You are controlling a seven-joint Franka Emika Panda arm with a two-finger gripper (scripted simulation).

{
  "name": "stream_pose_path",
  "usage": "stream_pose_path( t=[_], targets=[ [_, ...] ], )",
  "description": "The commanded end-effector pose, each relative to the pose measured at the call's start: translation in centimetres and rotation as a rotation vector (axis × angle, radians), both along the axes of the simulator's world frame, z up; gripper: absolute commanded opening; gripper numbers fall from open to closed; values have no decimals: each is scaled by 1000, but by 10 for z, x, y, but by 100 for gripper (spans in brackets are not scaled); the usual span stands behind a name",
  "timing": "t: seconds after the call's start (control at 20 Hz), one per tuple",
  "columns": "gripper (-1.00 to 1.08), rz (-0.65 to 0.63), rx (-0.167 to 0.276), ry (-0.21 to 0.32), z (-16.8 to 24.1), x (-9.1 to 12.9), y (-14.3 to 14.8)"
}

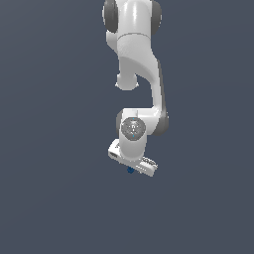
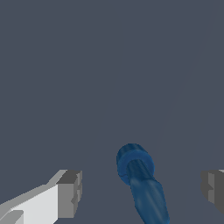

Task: Pick up the object and move it to a goal position.

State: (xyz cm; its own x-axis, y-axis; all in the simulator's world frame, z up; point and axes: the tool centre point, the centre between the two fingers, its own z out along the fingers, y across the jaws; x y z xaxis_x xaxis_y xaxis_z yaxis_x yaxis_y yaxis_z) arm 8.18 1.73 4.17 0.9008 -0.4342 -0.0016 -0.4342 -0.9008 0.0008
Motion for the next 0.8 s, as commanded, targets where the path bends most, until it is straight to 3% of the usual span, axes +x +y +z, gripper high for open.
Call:
stream_pose_path(
  t=[0.0, 0.75],
  targets=[
    [-100, 0, 0, -2, 1, 1, 0],
    [-100, 0, 0, -2, 2, -2, 4]
  ],
)
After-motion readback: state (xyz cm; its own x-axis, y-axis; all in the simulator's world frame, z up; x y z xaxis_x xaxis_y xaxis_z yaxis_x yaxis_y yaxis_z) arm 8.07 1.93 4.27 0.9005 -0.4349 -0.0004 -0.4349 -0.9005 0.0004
